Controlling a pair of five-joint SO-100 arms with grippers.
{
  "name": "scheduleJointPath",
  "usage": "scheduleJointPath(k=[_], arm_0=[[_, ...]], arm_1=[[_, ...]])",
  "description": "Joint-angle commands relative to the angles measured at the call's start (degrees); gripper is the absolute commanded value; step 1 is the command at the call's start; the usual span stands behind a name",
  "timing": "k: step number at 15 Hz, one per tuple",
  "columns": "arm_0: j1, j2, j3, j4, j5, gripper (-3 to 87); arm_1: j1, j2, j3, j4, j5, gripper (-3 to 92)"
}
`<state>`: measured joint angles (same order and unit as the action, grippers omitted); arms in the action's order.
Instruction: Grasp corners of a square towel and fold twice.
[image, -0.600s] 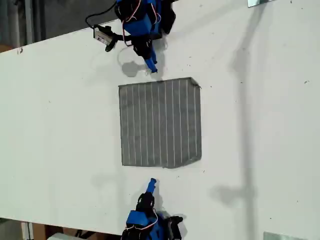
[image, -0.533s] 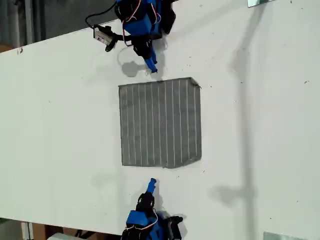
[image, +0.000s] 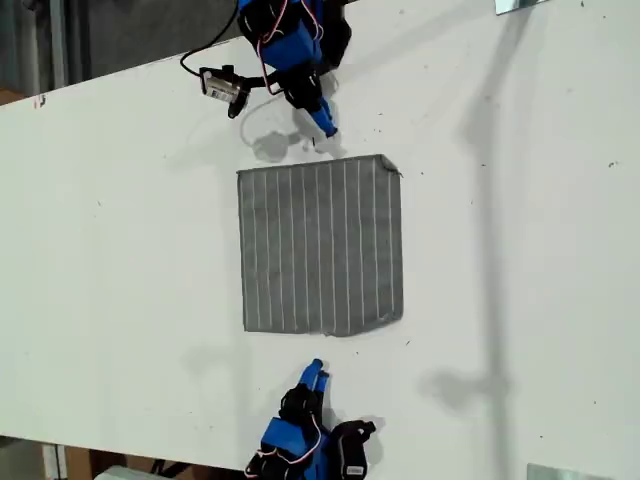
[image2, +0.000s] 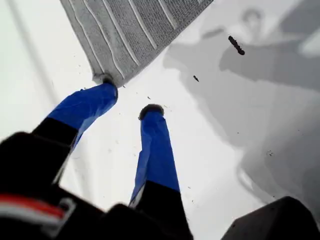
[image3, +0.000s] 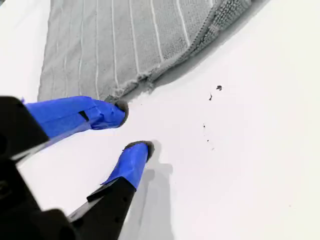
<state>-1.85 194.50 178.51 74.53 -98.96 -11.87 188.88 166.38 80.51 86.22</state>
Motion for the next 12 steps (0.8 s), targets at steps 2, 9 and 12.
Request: scheduleJointPath(k=[2,9,12], arm_0=[[0.79,1.76,0.26,-2.99,-1.14,16.3],[-4.66,-16.96,-7.91,-5.89,5.36,17.3],[-5.54,-4.92,-2.81,-1.67,5.36,16.9]], arm_1=[[-2.2,-4.22,-3.34,-2.37,-1.14,22.0],[-10.02,-82.18,-46.49,-17.75,-10.72,34.3],[-13.62,-96.94,-57.39,-15.56,-10.28,33.9]])
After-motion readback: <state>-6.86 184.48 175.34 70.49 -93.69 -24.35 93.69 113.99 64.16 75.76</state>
